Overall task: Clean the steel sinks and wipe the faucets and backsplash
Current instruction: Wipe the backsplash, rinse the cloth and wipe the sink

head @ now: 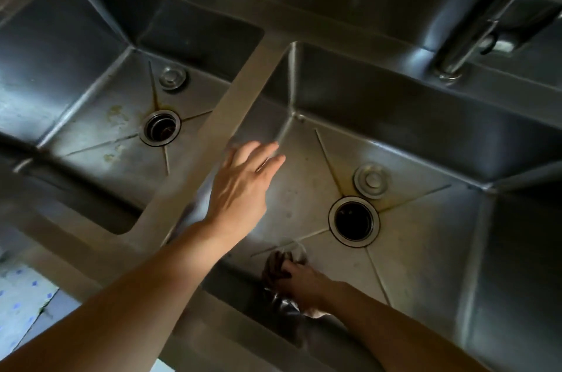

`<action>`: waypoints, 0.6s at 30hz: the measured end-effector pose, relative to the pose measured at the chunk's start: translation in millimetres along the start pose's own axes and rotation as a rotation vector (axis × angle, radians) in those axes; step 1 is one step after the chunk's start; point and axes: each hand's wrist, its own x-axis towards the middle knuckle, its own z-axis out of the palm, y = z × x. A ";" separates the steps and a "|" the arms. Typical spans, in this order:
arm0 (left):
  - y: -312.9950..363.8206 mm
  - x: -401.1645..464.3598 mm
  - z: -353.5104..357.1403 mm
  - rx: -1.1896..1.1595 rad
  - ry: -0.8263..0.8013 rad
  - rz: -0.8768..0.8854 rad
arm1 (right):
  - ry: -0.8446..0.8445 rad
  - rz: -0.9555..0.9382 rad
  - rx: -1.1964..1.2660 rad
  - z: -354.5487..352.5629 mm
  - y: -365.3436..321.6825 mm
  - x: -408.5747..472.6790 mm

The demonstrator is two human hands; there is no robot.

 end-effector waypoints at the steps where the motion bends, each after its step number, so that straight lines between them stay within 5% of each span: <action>1: 5.4 -1.6 4.5 -0.007 -0.029 0.006 | -0.031 0.042 0.019 1.1 1.3 -9.1; 4: 22.0 -3.8 14.0 -0.051 -0.196 0.003 | -0.043 0.123 0.103 10.3 13.0 -30.6; 10: 46.8 -5.8 43.1 -0.061 -0.799 -0.024 | -0.169 0.196 0.188 15.5 37.9 -85.5; 18: 58.4 -3.8 102.2 0.081 -1.117 -0.003 | -0.212 0.283 0.009 37.1 69.0 -126.8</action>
